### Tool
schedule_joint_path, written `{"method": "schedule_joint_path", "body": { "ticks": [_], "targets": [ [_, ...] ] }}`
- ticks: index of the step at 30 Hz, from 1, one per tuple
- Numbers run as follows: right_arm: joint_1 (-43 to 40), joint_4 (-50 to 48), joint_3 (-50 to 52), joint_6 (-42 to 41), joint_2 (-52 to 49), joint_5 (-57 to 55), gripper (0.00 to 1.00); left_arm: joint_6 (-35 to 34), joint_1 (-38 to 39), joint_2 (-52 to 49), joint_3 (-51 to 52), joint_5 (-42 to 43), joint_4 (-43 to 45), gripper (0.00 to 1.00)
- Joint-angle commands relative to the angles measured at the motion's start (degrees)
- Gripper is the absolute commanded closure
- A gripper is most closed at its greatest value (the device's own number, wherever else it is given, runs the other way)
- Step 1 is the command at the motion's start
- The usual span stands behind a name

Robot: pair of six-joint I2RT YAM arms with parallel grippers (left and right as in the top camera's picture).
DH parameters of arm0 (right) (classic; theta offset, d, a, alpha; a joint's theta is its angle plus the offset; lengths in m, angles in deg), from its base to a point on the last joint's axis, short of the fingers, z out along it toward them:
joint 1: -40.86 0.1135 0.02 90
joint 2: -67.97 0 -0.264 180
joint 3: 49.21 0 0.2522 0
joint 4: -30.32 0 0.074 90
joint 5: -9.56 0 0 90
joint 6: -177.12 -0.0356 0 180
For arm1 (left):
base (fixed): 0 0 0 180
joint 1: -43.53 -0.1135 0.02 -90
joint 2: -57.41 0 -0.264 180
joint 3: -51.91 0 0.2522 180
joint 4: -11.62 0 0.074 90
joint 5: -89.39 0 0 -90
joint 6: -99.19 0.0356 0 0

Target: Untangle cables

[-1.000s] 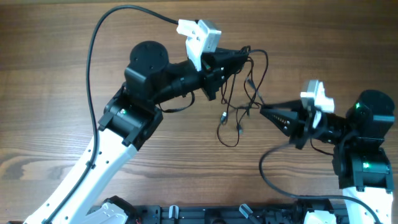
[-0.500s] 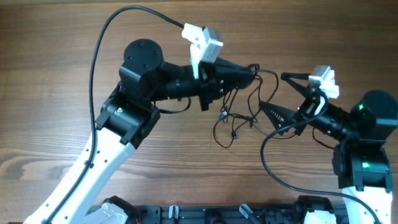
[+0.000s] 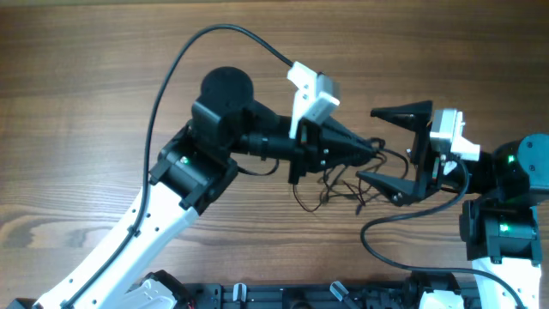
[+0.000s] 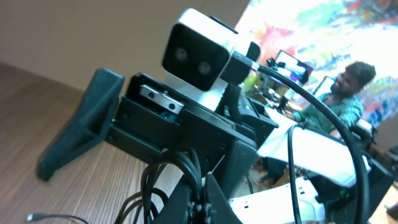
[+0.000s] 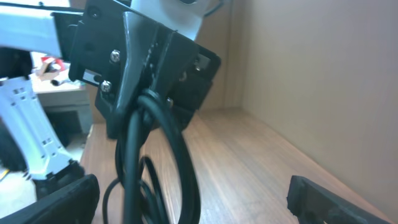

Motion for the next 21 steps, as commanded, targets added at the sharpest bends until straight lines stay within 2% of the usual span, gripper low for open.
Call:
{"method": "schedule_joint_path", "body": {
  "ticks": [1, 2, 3, 5, 8, 9, 12, 16, 18, 21],
  "targets": [
    [-0.2, -0.2, -0.1, 0.1, 0.0, 4.9, 0.71, 4.6, 1.4, -0.4, -1.2, 0.0, 0.5, 0.96],
    [-0.2, -0.1, -0.1, 0.1, 0.0, 5.2, 0.91, 4.5, 0.7, -0.4, -1.2, -1.5, 0.5, 0.96],
    [-0.2, -0.1, -0.1, 0.1, 0.0, 5.5, 0.96, 4.5, 0.2, -0.4, -1.2, -2.1, 0.5, 0.96],
    [-0.2, -0.1, -0.1, 0.1, 0.0, 5.7, 0.96, 4.5, -1.5, -0.4, -1.3, -2.3, 0.6, 0.94],
    [-0.2, -0.1, -0.1, 0.0, 0.0, 5.6, 0.96, 4.5, -4.0, -0.4, -1.2, -2.3, 0.5, 0.38],
    [-0.2, 0.1, -0.1, -0.1, 0.0, 4.7, 0.96, 4.5, -5.0, -0.4, -1.2, -2.3, 0.5, 0.00],
    [-0.2, 0.1, -0.1, -5.6, 0.0, -3.2, 0.96, -0.4, -7.3, -0.4, -1.2, -2.3, 0.4, 0.00],
    [-0.2, 0.1, -0.1, -19.3, 0.0, -19.1, 0.96, -9.4, -7.9, -0.4, -1.2, -2.0, 0.1, 0.00],
    [-0.2, 0.1, -0.1, -23.8, 0.0, -22.2, 0.96, -9.3, -7.3, -0.4, -1.2, -1.4, 0.1, 0.00],
    [-0.2, -0.3, -0.1, -25.5, 0.0, -22.5, 0.96, -9.3, -3.9, -0.4, -1.2, -1.4, 0.1, 0.00]
  ]
}}
